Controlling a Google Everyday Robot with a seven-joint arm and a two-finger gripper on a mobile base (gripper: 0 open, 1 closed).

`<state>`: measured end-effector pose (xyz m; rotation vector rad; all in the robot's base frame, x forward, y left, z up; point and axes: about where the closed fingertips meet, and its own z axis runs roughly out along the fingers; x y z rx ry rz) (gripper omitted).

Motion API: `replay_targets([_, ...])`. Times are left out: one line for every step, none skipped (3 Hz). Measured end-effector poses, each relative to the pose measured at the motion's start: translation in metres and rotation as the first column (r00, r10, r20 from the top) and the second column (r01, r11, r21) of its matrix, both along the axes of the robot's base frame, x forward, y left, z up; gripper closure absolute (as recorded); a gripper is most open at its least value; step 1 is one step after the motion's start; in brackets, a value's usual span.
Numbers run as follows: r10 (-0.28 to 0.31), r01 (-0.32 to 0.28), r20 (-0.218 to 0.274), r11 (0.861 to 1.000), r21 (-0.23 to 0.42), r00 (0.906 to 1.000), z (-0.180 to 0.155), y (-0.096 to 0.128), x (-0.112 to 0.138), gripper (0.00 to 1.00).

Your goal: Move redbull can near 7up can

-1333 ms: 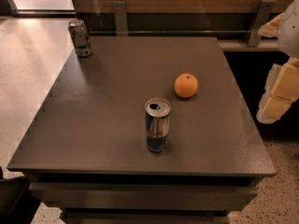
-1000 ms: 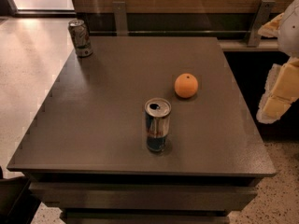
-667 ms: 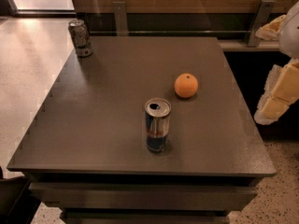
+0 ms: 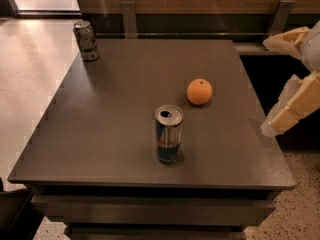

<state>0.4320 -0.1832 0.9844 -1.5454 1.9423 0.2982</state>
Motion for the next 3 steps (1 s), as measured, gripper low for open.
replay_targets([0.052, -0.053, 0.009, 0.981, 0.186, 0.9986, 0.007, 0.034, -0.003, 0.0])
replay_targets([0.086, -0.093, 0.036, 0.939, 0.331, 0.9957, 0.014, 0.07, -0.008, 0.0])
replay_targets([0.089, -0.106, 0.058, 0.882, 0.459, 0.9944, 0.009, 0.105, -0.008, 0.0])
